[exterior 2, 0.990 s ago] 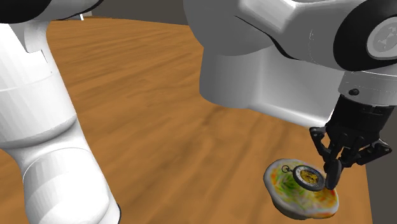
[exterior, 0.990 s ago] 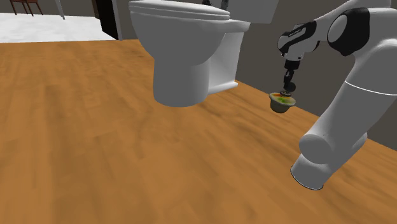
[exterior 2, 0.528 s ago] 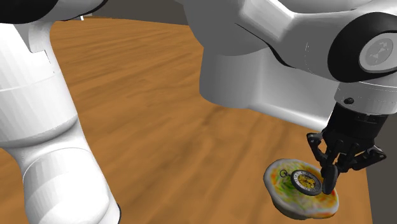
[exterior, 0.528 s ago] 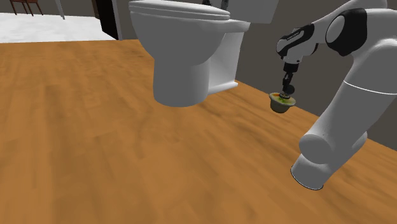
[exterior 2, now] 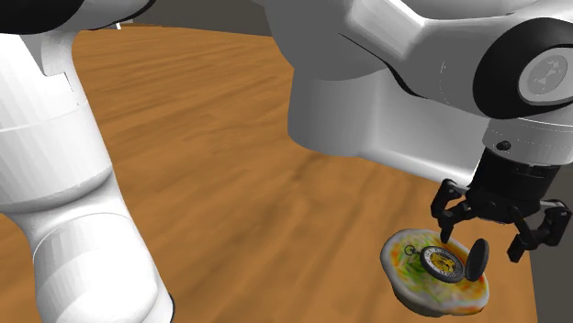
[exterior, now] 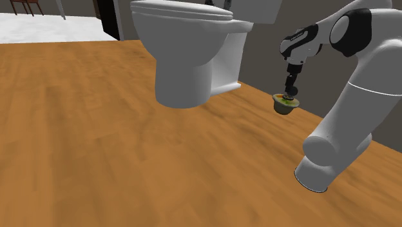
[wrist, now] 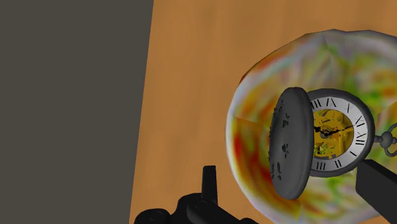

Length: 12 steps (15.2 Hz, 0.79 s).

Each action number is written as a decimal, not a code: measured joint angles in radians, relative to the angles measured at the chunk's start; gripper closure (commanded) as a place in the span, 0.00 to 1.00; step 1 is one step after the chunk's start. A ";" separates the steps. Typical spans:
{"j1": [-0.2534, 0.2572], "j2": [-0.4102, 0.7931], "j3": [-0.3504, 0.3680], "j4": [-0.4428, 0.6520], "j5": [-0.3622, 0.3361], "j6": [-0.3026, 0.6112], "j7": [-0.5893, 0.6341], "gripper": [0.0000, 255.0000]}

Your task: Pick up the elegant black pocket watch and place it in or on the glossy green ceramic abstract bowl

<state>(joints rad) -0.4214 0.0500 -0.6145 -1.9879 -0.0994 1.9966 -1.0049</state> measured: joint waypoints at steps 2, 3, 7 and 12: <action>0.002 -0.005 0.001 0.011 -0.002 -0.015 0.002 0.00; 0.003 -0.004 0.002 0.035 -0.001 -0.038 0.001 0.00; 0.009 -0.028 0.006 0.093 -0.012 -0.116 0.008 0.00; 0.010 -0.028 0.007 0.100 -0.012 -0.125 0.009 0.00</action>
